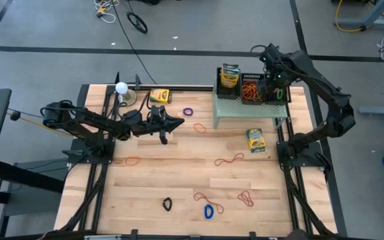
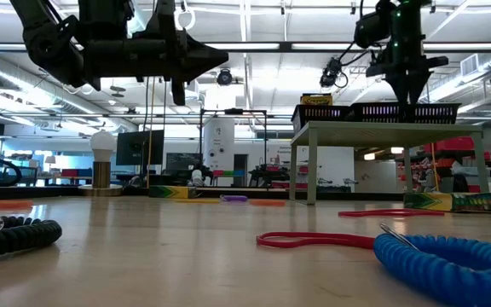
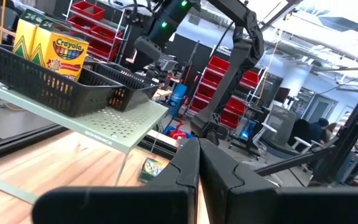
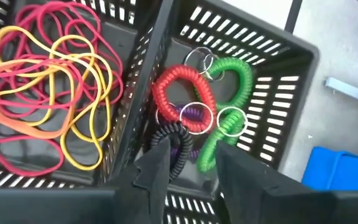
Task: Pick & Place Office Desk Supplies
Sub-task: Put the bottom left red rubber band into the middle black basket on the shelf
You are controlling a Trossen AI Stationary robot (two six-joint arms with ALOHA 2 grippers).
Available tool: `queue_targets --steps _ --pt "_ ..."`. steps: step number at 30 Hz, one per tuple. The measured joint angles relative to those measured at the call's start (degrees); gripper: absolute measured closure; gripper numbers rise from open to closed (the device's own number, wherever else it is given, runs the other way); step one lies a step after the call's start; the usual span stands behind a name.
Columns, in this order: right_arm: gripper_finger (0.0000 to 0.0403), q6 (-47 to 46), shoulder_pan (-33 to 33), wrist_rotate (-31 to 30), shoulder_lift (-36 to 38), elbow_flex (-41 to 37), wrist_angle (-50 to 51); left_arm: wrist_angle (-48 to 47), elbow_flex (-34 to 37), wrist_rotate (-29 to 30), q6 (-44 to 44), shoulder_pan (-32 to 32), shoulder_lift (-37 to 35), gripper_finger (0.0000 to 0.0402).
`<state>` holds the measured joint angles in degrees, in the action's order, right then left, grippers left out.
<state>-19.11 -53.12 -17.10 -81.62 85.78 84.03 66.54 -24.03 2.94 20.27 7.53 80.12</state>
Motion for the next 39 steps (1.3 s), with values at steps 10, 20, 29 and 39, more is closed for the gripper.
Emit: queue_targets --steps 10,20,29,39 --pt "0.0359 10.6 6.4 3.1 6.7 5.0 -4.5 3.1 -1.4 1.7 -0.1 0.0 0.0 0.0390" --pt "0.0382 1.7 23.6 6.7 27.7 -18.6 -31.5 -3.2 -6.7 -1.7 -0.2 -0.7 1.0 0.0390" --pt "0.0383 -6.9 38.2 10.3 32.1 -31.2 -32.8 -14.2 -7.4 -0.3 -0.9 -1.8 1.6 0.0394" --pt "0.0396 -6.5 58.7 4.9 32.2 -33.2 -34.9 -26.9 -7.4 9.6 10.1 -5.3 1.5 0.0390"
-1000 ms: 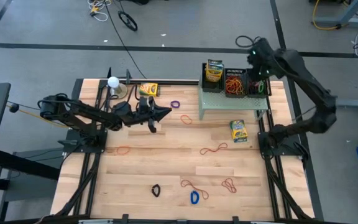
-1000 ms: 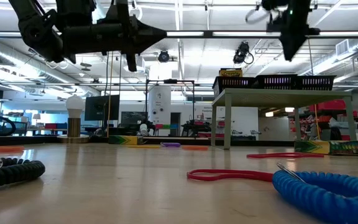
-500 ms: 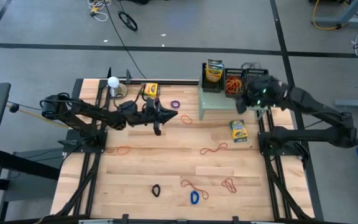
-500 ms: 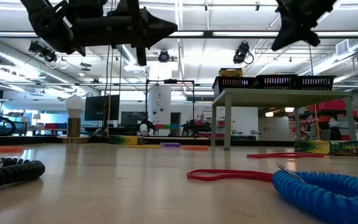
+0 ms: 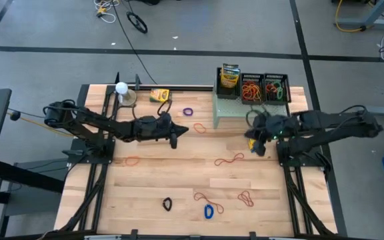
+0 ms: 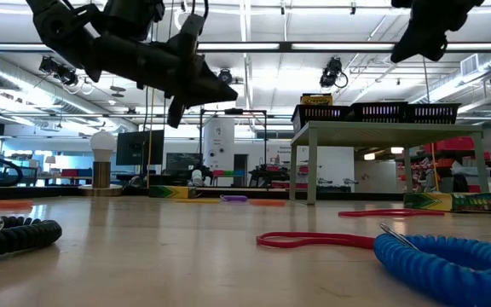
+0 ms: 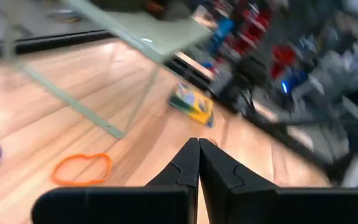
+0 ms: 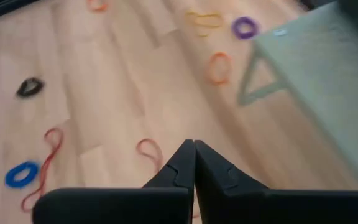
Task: Pick & Place Office Desk Supplies
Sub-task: Put the bottom left red rubber band into the middle black basket on the shelf
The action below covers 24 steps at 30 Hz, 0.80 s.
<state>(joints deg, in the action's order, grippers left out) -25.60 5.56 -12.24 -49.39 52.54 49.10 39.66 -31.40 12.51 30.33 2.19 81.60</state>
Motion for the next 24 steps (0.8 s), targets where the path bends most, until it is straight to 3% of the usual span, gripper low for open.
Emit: queue_targets --steps 4,9,15,24 --pt "0.0399 -2.0 4.5 0.1 -0.1 -7.9 -11.3 -0.1 0.0 4.5 5.5 -1.4 0.0 0.0395" --pt "0.0400 -8.9 10.2 0.2 -2.4 -14.0 -21.9 6.4 2.3 6.6 -2.4 -7.1 0.0 0.0396" --pt "0.0400 -19.4 19.4 -4.5 -13.5 -7.8 -14.4 23.7 11.7 6.1 -4.0 -12.2 0.0 0.0397" --pt "0.0400 -31.9 30.0 -7.2 -34.9 6.5 -11.3 28.0 16.4 4.4 -8.5 -14.3 -0.1 0.0390"
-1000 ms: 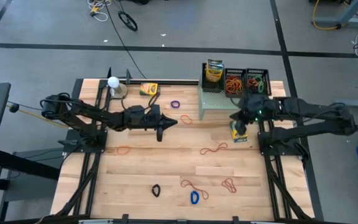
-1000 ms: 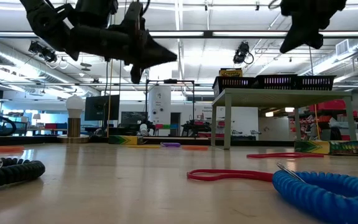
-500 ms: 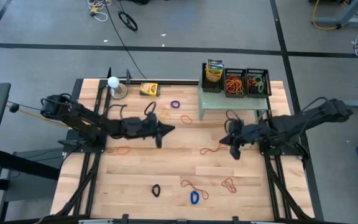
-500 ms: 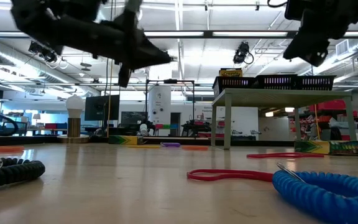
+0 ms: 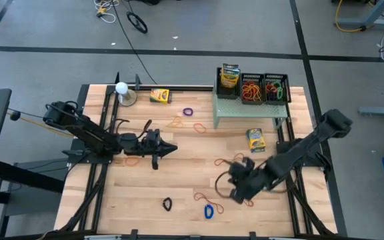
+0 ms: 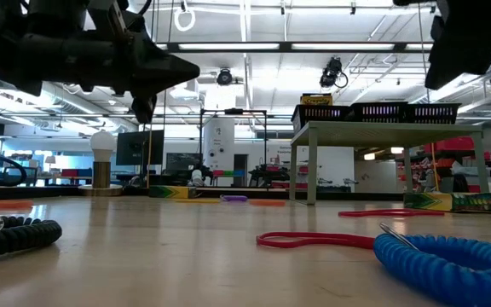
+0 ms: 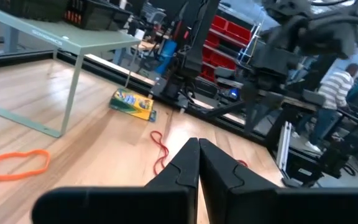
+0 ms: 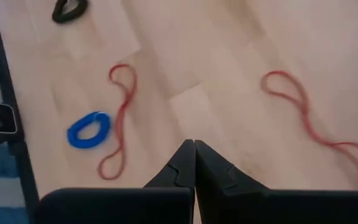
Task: Pick & Place Office Desk Supplies
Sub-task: Put the bottom left red rubber band into the middle black basket on the shelf
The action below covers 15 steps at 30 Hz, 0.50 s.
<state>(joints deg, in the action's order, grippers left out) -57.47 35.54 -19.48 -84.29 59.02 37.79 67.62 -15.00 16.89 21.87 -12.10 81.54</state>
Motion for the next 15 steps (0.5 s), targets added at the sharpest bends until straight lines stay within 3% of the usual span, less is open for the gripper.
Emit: queue_targets --steps 6,15 --pt "0.0393 -5.8 4.4 0.3 -9.3 8.6 1.1 -0.3 0.0 -0.4 1.2 0.0 0.0 0.0389" --pt "0.0311 -2.7 6.5 3.1 -22.3 13.3 -6.2 -1.5 0.0 -0.4 2.2 0.1 0.1 0.0389"
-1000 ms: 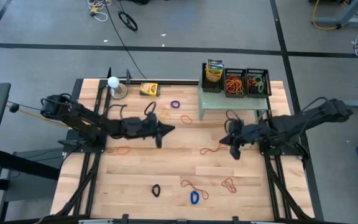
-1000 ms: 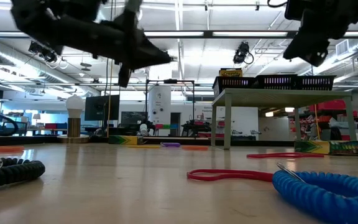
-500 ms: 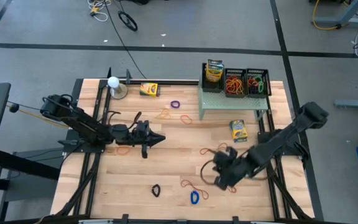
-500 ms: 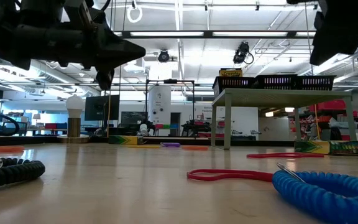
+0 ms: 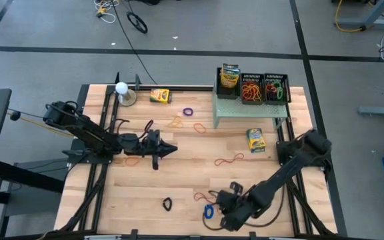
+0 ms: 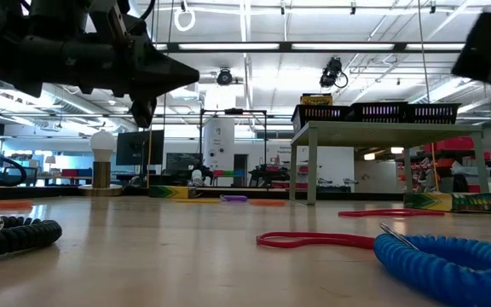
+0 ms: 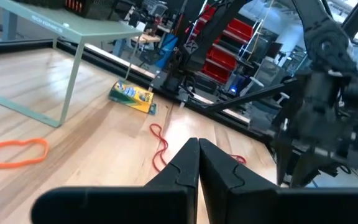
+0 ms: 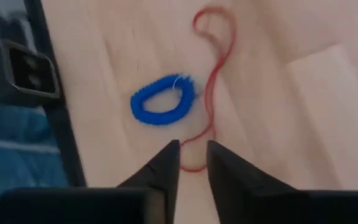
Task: Pick & Place Office Desk Supplies
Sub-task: Put the bottom left red rubber band into the middle black basket on the shelf
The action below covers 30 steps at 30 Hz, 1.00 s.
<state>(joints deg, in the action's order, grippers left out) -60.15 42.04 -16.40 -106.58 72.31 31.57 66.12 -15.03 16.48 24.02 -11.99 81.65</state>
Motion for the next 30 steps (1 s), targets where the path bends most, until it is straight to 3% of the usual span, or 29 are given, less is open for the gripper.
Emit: queue_targets --steps 4,9,21,26,30 --pt "0.0284 4.4 -0.6 -0.1 -5.8 2.3 -0.3 -1.7 0.0 0.0 0.1 0.0 0.0 0.0388" --pt "0.0289 8.4 -1.9 -0.9 -10.5 4.8 -0.6 -3.2 0.0 0.0 0.2 0.0 0.0 0.0388" --pt "0.0396 8.5 -4.7 0.6 -11.5 5.1 0.1 -3.7 0.0 0.0 -1.2 0.0 0.0 0.0388" --pt "0.0399 2.9 -4.9 0.5 -9.9 5.1 3.9 -3.8 0.0 0.0 -1.3 0.0 0.0 0.0388" --pt "0.0400 -9.0 -5.1 -4.7 -7.0 5.0 12.4 -4.1 0.0 0.0 -1.3 0.1 0.0 0.0388"
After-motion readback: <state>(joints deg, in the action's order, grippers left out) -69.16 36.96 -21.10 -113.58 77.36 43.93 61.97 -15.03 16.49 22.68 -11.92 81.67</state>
